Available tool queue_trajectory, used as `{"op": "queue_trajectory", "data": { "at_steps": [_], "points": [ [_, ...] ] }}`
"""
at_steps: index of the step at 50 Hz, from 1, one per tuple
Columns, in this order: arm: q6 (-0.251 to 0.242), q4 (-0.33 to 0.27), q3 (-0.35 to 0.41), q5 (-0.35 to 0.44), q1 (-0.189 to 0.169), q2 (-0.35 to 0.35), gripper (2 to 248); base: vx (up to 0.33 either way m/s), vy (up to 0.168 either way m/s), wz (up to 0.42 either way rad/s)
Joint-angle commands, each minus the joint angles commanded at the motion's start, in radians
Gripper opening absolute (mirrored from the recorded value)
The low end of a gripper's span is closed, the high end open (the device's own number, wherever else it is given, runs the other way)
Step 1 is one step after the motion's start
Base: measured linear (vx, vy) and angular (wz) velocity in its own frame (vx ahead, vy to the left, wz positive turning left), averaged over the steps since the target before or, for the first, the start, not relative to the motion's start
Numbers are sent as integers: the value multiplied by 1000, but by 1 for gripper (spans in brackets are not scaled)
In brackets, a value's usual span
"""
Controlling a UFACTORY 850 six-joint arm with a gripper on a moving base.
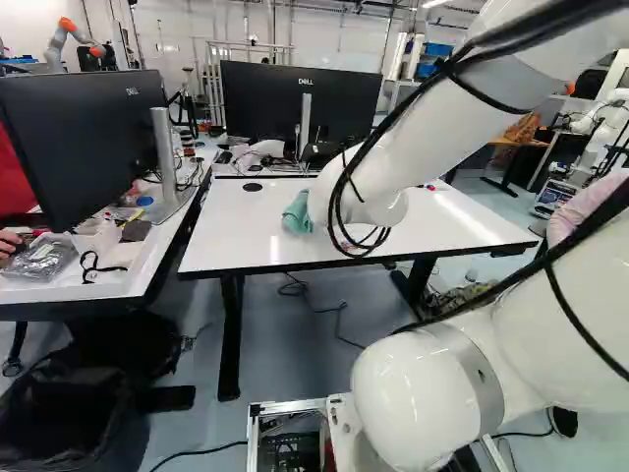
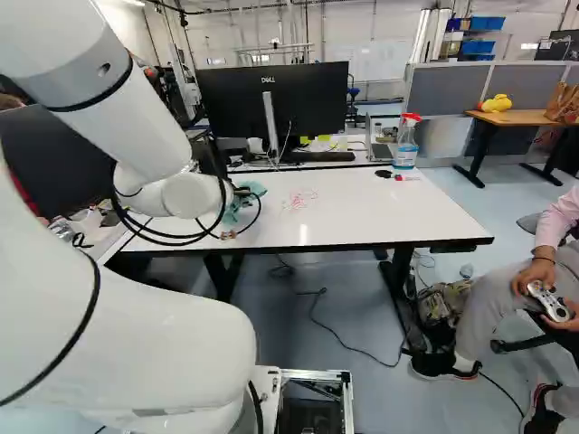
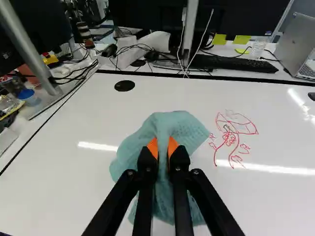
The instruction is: Clean the table with the green towel
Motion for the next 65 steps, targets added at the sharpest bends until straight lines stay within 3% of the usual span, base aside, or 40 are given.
{"op": "queue_trajectory", "data": {
  "at_steps": [43,65],
  "points": [
    [0,0,-106,0,-167,-121,42,0,0,0],
    [0,0,-165,0,-233,-185,42,0,0,0]
  ]
}}
